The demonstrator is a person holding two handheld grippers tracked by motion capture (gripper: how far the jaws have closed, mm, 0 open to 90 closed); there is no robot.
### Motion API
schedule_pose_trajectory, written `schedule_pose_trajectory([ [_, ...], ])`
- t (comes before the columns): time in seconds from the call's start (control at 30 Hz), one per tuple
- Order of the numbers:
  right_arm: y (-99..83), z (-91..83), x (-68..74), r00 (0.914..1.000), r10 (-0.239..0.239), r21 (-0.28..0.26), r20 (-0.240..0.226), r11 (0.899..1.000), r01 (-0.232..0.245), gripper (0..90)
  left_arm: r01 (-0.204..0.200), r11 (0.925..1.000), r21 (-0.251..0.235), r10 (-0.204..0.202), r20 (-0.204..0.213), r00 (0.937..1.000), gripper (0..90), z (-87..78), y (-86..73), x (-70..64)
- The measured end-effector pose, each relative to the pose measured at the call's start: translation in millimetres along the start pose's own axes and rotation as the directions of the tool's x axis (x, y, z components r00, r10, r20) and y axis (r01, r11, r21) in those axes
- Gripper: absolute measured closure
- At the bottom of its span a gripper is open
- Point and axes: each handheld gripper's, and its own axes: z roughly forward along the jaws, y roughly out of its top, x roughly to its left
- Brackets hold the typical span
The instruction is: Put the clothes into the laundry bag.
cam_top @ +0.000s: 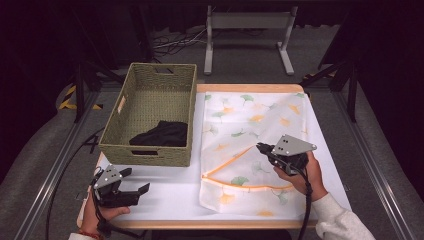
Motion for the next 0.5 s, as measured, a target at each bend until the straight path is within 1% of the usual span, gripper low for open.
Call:
schedule_pose_trajectory([
  [0.07,1.6,-2.6,-0.8,1.0,0.003,-0.012,0.007,1.0,-0.003,89.2,0.0,1.0,-0.001,0.0,0.001,1.0,12.7,0.9,0.4,1.2],
  [0.13,2.7,-4.5,-1.1,1.0,0.006,-0.017,-0.001,1.0,-0.006,89.2,0.007,1.0,-0.005,-0.007,-0.002,1.0,12.7,1.8,0.8,1.8],
  [0.2,3.6,-6.9,-0.7,1.0,0.001,-0.02,0.002,1.0,-0.001,89.2,0.005,1.0,0.001,-0.005,-0.003,1.0,12.7,2.4,0.8,2.8],
  [0.27,3.7,-7.6,-0.6,1.0,0.009,-0.025,-0.002,1.0,-0.01,89.2,0.005,1.0,0.001,-0.005,-0.004,1.0,12.7,2.6,0.4,2.9],
  [0.33,4.4,-8.5,0.8,1.0,-0.002,-0.021,-0.002,1.0,0.002,89.1,0.006,1.0,-0.001,-0.006,-0.001,1.0,12.7,2.3,0.1,2.9],
  [0.37,5.2,-9.4,0.8,1.0,-0.001,-0.027,-0.004,1.0,0.001,89.2,0.007,1.0,-0.002,-0.007,0.005,1.0,12.7,2.2,0.0,3.5],
  [0.5,7.7,-12.6,0.6,1.0,0.001,-0.04,0.001,0.999,-0.001,89.2,0.004,1.0,-0.001,-0.004,0.007,1.0,12.7,2.1,-0.6,3.5],
])
